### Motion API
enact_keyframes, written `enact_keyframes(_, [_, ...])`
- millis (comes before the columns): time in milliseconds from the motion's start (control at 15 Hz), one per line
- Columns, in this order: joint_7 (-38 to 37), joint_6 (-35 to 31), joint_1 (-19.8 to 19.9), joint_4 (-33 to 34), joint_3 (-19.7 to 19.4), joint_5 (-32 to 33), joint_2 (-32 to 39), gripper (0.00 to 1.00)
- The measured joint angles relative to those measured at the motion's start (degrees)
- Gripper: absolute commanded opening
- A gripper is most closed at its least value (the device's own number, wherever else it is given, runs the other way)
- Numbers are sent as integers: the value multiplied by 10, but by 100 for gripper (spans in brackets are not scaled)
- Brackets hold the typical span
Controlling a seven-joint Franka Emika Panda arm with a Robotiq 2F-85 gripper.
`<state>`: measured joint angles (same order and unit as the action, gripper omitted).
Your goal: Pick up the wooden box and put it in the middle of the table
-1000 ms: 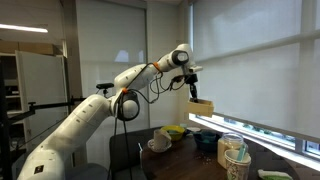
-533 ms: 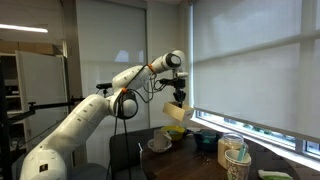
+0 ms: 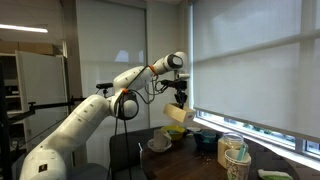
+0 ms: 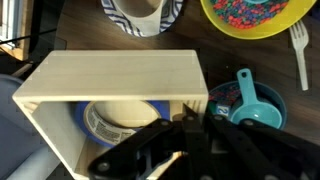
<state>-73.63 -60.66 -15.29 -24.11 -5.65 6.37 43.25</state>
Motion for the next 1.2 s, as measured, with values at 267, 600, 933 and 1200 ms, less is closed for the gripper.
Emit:
enact_keyframes(267, [24, 30, -1, -24, -18, 52, 21, 2])
enact_keyframes(600, [29, 42, -2, -19, -34, 79, 80, 2])
enact_keyframes(933, [-28, 17, -2, -19, -35, 76, 108, 7])
enact_keyframes(1200, [-28, 17, -1, -19, -35, 76, 110, 2])
